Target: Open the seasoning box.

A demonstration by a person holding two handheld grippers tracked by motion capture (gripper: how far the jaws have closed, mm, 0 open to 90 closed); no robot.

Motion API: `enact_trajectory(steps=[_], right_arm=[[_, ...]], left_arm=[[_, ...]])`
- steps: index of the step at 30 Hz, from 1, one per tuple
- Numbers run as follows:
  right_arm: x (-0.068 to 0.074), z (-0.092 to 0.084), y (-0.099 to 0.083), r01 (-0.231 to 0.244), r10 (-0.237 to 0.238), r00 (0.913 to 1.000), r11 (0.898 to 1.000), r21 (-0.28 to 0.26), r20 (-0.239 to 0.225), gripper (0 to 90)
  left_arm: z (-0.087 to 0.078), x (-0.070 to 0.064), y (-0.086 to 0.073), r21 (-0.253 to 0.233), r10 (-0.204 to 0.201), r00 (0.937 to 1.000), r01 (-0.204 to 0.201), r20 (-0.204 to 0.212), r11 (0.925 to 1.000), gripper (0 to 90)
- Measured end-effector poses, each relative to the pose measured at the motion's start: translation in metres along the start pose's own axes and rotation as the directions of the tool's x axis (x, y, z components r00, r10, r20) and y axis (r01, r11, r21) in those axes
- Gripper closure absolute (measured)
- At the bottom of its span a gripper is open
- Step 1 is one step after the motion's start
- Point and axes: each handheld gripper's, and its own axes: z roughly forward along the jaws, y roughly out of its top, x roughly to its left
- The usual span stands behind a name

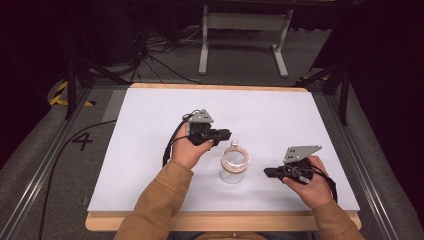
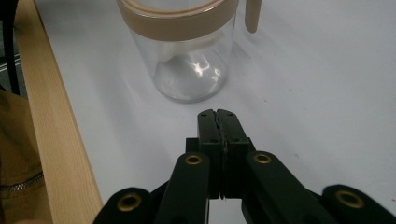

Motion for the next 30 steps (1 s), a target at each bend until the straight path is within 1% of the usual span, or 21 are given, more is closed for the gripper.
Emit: enact_trajectory(steps=[1,2,3,6,7,8,9,11,13,16,20,23,25,26,30], right_arm=[[0.0,0.0,0.0,0.0,0.0,1.0,1.0,0.0,0.0,90.0],[0.0,0.0,-0.001,0.001,-0.001,1.0,1.0,-0.005,0.0,90.0],[0.0,-0.002,-0.001,-0.004,0.004,1.0,1.0,-0.005,-0.001,90.0],[0.002,-0.002,-0.002,-0.001,0.001,1.0,1.0,-0.01,-0.003,90.0],[0.003,-0.001,-0.002,-0.001,0.001,1.0,1.0,-0.007,-0.005,90.0],[0.004,-0.001,-0.002,0.001,-0.001,1.0,1.0,-0.007,-0.007,90.0],[0.005,-0.001,-0.002,0.004,-0.004,1.0,1.0,-0.006,-0.007,90.0],[0.007,0.0,-0.001,0.01,-0.01,0.9999,1.0,-0.007,-0.012,90.0],[0.008,0.001,-0.001,0.013,-0.013,0.9998,1.0,-0.009,-0.014,90.0],[0.009,0.001,0.001,0.013,-0.013,0.9997,1.0,-0.019,-0.02,90.0],[0.013,0.005,0.006,0.017,-0.018,0.9993,0.999,-0.031,-0.034,90.0],[0.017,0.009,0.009,0.03,-0.032,0.9985,0.999,-0.038,-0.044,90.0],[0.02,0.011,0.011,0.031,-0.033,0.9982,0.999,-0.044,-0.049,90.0],[0.022,0.012,0.013,0.032,-0.035,0.9979,0.998,-0.048,-0.054,90.0],[0.027,0.015,0.016,0.037,-0.04,0.997,0.998,-0.053,-0.065,90.0]], left_arm=[[0.0,0.0,0.0,0.0,0.0,1.0,0.0,0.0,1.0,81.8],[0.004,-0.001,0.0,-0.005,-0.012,0.9999,0.012,0.009,0.9999,81.8],[0.006,-0.001,0.0,-0.003,-0.002,0.9999,0.002,0.011,1.0,81.9],[0.012,-0.001,0.0,0.007,-0.005,0.9999,0.004,0.015,1.0,82.1],[0.014,-0.001,-0.001,0.01,0.001,0.9998,-0.001,0.018,0.9999,82.3],[0.014,-0.002,-0.001,0.02,-0.002,0.9999,0.002,0.013,0.9998,82.5],[0.016,-0.002,-0.001,0.015,0.002,0.9998,-0.003,0.021,0.9999,82.5],[0.018,-0.002,-0.002,0.025,-0.002,0.9996,0.001,0.028,0.9997,82.5],[0.018,-0.002,-0.002,0.026,0.002,0.9993,-0.003,0.039,0.9997,82.9],[0.019,-0.001,-0.002,0.03,0.006,0.9987,-0.008,0.05,0.9995,86.0],[0.018,-0.002,-0.001,0.042,0.021,0.9986,-0.023,0.05,0.9989,87.1],[0.018,-0.002,-0.002,0.04,0.016,0.9986,-0.018,0.05,0.999,87.2],[0.019,-0.002,-0.002,0.039,0.011,0.9986,-0.013,0.051,0.9991,87.2],[0.019,-0.002,-0.002,0.029,0.008,0.9986,-0.01,0.052,0.9995,87.3],[0.019,-0.001,-0.002,0.026,0.008,0.9987,-0.009,0.05,0.9996,87.9]])
